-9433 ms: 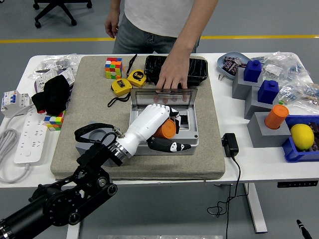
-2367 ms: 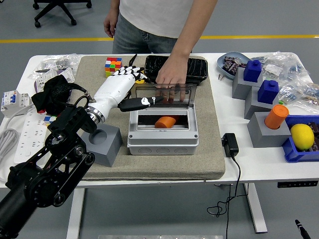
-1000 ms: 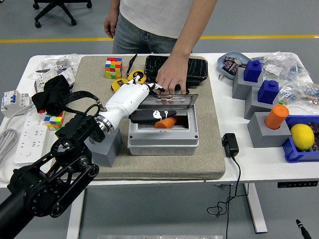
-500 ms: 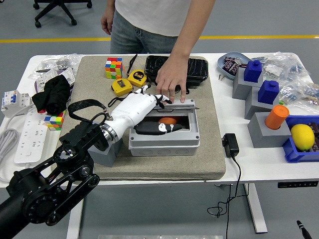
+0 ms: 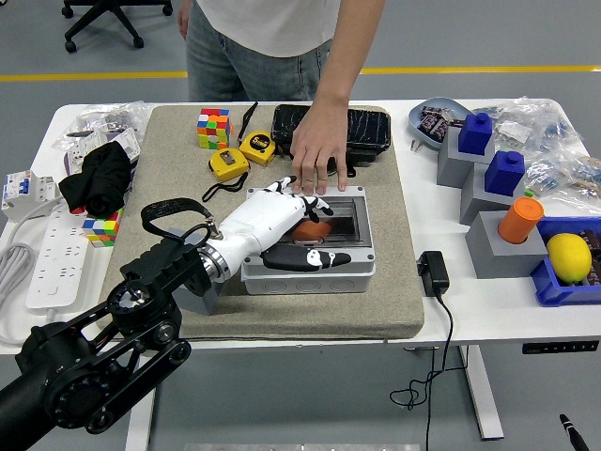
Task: Fetch the battery,place it into the box,close the lid of the box
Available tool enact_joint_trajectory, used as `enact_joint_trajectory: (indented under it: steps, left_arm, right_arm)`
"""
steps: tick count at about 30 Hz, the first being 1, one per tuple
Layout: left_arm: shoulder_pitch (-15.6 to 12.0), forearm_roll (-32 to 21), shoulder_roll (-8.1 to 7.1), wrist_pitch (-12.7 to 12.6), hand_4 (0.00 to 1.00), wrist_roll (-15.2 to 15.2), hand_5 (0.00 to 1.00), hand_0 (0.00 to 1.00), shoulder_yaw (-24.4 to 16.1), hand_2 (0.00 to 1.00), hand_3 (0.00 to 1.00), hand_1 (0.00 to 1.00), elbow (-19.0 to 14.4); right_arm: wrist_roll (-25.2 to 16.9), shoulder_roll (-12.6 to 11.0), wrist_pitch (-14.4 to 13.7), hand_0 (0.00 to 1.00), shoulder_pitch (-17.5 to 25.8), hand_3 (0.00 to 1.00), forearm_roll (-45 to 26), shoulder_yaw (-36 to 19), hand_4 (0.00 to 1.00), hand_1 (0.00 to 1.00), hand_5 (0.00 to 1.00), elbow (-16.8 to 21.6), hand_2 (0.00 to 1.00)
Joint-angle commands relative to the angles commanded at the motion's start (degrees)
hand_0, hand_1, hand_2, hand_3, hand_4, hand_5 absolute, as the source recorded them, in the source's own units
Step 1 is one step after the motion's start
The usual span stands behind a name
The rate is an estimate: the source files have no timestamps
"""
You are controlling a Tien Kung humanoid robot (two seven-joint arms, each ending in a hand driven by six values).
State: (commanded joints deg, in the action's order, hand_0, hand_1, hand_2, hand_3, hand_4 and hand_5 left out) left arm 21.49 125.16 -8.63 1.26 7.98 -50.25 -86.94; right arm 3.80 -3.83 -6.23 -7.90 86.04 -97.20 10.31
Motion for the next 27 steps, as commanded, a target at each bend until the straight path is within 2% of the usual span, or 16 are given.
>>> enact_joint_trajectory:
  steps: [1,6,7,8,12,13,15,18,19,24,25,27]
  left_arm:
    - [-0.25,-0.63,0.26,-0.78,0.998,-0.69,0.998,0.998,-0.96,0.718,0.761,0.759,0.10]
    - [-2.74,-6.17,2.38,-6.12,0.998,-6.64,0.998,0.998,-8.96,0.718,0.761,0.759,0.44]
    - [-3.38,-6.98,2.86,-7.12,0.998,-7.83,0.998,0.945,-10.83,0.827,0.798,0.849,0.42]
    - [-4.18,-8.25,3.44,-8.23,0.998,-9.32,0.998,0.945,-13.08,0.827,0.798,0.849,0.48]
    - [-6.51,-15.77,5.00,-9.74,0.998,-13.69,0.998,0.945,-19.57,0.827,0.798,0.849,1.61]
    - [-6.81,-18.00,5.20,-9.61,0.998,-14.21,0.956,0.874,-20.48,0.929,0.868,0.944,1.89]
    - [-8.00,-22.84,5.64,-8.88,0.998,-15.92,0.956,0.874,-22.52,0.929,0.868,0.944,2.53]
    - [-9.47,-29.92,5.73,-7.67,0.998,-17.65,0.956,0.874,-23.35,0.929,0.868,0.944,2.78]
    - [-10.11,-32.53,5.76,-6.56,0.998,-17.98,0.964,0.863,-23.60,0.966,0.917,0.966,2.76]
    - [-12.27,-44.44,6.09,-2.35,0.998,-18.48,0.964,0.863,-25.64,0.966,0.917,0.966,2.44]
    - [-13.07,-47.05,6.20,-1.02,0.998,-18.23,0.998,0.843,-26.57,0.900,0.879,0.891,2.21]
    - [-14.10,-51.89,6.23,0.74,0.998,-17.77,0.998,0.843,-27.67,0.900,0.879,0.891,2.03]
  right_arm:
    - [-0.01,0.02,0.01,0.851,0.01,0.775,0.01,0.00,0.998,0.765,0.998,0.00,0.750]
    - [-0.01,0.20,-0.05,0.851,0.06,0.775,0.10,0.00,0.998,0.765,0.998,0.00,0.750]
    - [0.02,0.21,-0.04,0.851,0.08,0.776,0.08,0.03,0.998,0.765,0.998,0.00,0.750]
    - [0.08,0.23,-0.04,0.851,0.08,0.776,0.09,0.04,0.998,0.765,0.998,0.00,0.750]
    - [0.10,0.31,-0.12,0.851,0.11,0.776,-0.54,0.56,0.998,0.765,0.998,0.00,0.750]
    - [0.08,0.31,-0.20,0.850,0.13,0.782,-0.83,0.79,0.998,0.764,0.997,0.00,0.748]
    - [0.07,0.31,-0.54,0.850,0.17,0.782,-1.29,1.13,0.998,0.764,0.997,0.00,0.748]
    - [0.10,0.21,-0.42,0.850,0.15,0.782,-1.08,0.88,0.998,0.764,0.997,0.00,0.748]
    - [0.13,0.17,-0.30,0.851,0.13,0.777,-0.79,0.59,0.998,0.765,0.997,0.00,0.750]
    - [-0.04,0.15,-0.27,0.851,-0.16,0.777,-0.19,0.10,0.998,0.765,0.997,0.00,0.750]
    - [-0.14,0.14,-0.32,0.852,-0.28,0.754,-0.20,0.26,0.998,0.769,0.997,0.00,0.750]
    - [-0.26,0.08,-0.46,0.852,-0.43,0.754,-0.20,0.38,0.998,0.769,0.997,0.00,0.750]
